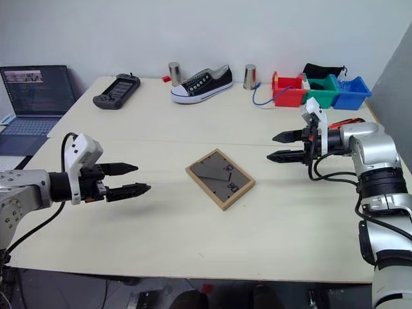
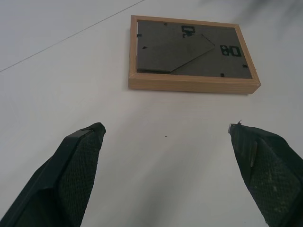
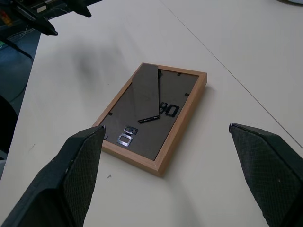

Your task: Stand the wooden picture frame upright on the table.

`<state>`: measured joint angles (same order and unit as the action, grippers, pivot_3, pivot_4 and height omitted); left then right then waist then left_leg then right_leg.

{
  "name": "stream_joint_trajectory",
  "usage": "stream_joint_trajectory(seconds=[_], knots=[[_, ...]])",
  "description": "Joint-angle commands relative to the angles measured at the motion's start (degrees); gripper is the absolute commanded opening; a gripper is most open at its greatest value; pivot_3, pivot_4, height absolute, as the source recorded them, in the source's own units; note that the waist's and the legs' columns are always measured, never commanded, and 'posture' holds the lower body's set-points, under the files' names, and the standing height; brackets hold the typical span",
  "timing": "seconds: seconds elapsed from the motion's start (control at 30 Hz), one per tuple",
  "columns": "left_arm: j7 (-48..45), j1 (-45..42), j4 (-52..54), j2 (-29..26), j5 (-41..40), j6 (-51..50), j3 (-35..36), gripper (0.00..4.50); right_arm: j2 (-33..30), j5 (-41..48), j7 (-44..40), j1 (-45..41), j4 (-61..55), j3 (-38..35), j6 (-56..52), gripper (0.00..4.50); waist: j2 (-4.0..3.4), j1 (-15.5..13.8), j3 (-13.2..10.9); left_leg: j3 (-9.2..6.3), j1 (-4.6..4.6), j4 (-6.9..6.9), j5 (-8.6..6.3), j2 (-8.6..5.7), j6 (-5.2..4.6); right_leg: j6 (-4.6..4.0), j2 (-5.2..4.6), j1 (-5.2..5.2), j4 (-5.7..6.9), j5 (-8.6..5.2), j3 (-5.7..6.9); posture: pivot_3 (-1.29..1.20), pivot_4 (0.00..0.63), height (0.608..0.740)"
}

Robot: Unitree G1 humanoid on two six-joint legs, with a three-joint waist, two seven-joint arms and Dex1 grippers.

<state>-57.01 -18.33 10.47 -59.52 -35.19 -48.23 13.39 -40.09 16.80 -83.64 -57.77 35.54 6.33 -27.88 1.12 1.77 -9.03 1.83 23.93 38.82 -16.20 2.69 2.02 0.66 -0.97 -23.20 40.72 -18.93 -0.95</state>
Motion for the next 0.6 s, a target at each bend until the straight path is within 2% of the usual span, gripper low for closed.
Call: stream_joint_trajectory(seconds=[0.03,0.6], knots=[[0.6,-1.6,-0.3,0.0,-0.3,0.7,2.2,4.50,0.0,-0.6,-0.9,-2.4,0.5,-0.7,2.1,4.45,0.00,0.0,0.0,0.00,0.00,0.00,0.00,0.00,0.00,0.00,0.00,0.00,0.00,0.00,0.00,0.00,0.150,0.740],[2.8,-1.7,0.5,0.8,-0.7,-1.2,0.5,4.50,0.9,-3.5,-1.7,-3.0,4.3,-0.2,6.1,4.45,0.00,0.1,0.0,0.00,0.02,0.00,0.00,0.02,0.00,0.00,0.00,-0.02,0.02,0.00,0.00,0.00,0.150,0.740]])
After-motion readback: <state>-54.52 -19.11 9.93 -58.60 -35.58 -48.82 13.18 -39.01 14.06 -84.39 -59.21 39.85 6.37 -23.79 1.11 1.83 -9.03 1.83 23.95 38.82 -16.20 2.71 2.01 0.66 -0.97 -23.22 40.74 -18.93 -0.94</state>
